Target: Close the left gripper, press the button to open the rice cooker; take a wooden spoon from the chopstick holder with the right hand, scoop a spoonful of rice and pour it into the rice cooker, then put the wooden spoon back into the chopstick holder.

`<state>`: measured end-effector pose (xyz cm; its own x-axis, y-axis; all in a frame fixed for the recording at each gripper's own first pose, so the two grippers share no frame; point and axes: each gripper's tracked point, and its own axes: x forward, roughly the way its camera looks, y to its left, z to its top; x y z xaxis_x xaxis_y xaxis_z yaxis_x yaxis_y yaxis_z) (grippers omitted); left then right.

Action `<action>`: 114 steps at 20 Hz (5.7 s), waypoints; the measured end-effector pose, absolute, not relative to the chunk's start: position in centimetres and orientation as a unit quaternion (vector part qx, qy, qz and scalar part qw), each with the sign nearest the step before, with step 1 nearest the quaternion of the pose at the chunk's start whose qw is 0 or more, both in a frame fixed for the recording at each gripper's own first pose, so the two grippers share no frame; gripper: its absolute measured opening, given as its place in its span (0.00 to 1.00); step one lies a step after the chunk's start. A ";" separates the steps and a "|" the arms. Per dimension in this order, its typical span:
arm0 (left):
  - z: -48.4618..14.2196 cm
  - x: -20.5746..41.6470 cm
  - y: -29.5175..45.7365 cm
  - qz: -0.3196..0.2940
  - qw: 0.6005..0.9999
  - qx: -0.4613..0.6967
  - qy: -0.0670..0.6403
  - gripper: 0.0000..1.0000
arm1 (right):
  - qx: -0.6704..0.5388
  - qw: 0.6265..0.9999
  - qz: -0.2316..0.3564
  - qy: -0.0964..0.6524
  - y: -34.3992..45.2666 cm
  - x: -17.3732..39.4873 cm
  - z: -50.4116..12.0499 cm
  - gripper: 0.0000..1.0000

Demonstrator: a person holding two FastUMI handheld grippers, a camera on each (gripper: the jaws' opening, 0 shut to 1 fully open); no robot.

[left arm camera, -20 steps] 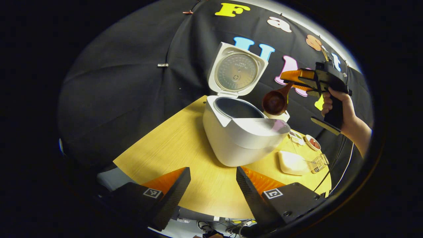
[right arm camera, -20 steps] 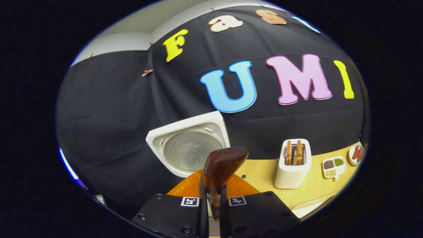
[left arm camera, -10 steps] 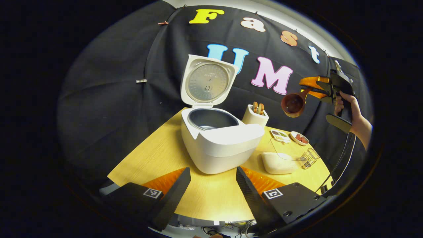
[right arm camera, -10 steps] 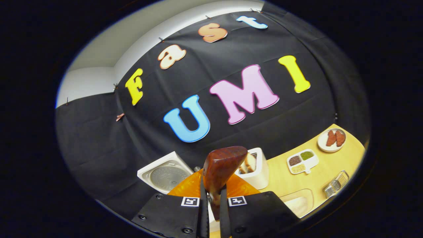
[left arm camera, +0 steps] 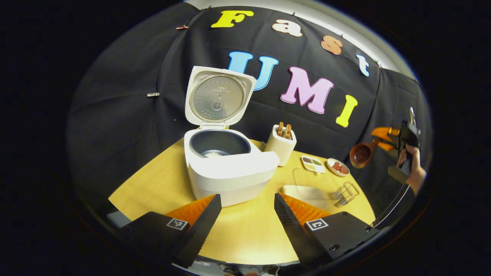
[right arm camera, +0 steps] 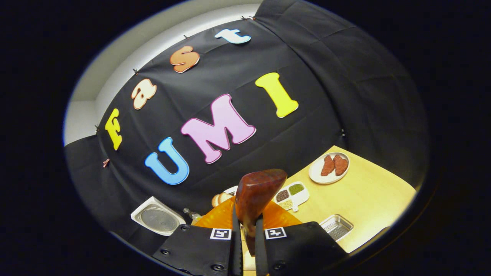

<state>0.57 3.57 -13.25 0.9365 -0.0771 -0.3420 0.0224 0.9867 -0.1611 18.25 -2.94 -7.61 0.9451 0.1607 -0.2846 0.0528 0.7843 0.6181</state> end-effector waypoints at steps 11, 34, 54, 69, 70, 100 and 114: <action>-11.2 2.3 -1.2 0.070 0.982 -0.064 0.162 0.96 | 0.283 0.927 0.035 0.242 -9.8 19.5 -18.8 0.17; 5.3 10.4 7.9 0.158 0.986 -0.019 0.043 0.95 | 0.231 0.918 -0.038 0.319 -10.8 18.0 -28.1 0.70; 13.5 36.6 17.5 0.133 0.985 -0.041 0.105 0.94 | 0.073 0.966 -0.102 0.225 -12.6 3.1 -17.2 0.98; 5.6 31.2 14.4 0.210 0.952 -0.026 0.219 0.98 | 0.098 0.966 -0.089 0.224 -12.2 1.5 -17.4 0.99; 4.8 30.1 13.8 0.213 0.951 -0.025 0.221 0.98 | 0.099 0.966 -0.083 0.224 -12.1 1.7 -17.4 0.99; -13.4 22.2 7.8 0.206 0.946 -0.004 0.251 1.00 | 0.065 0.960 0.052 0.266 -13.1 5.6 -20.7 0.99; 4.0 8.9 -2.1 -0.021 0.998 0.005 0.057 0.96 | 0.098 0.989 -0.047 0.100 -11.3 3.7 -2.9 0.98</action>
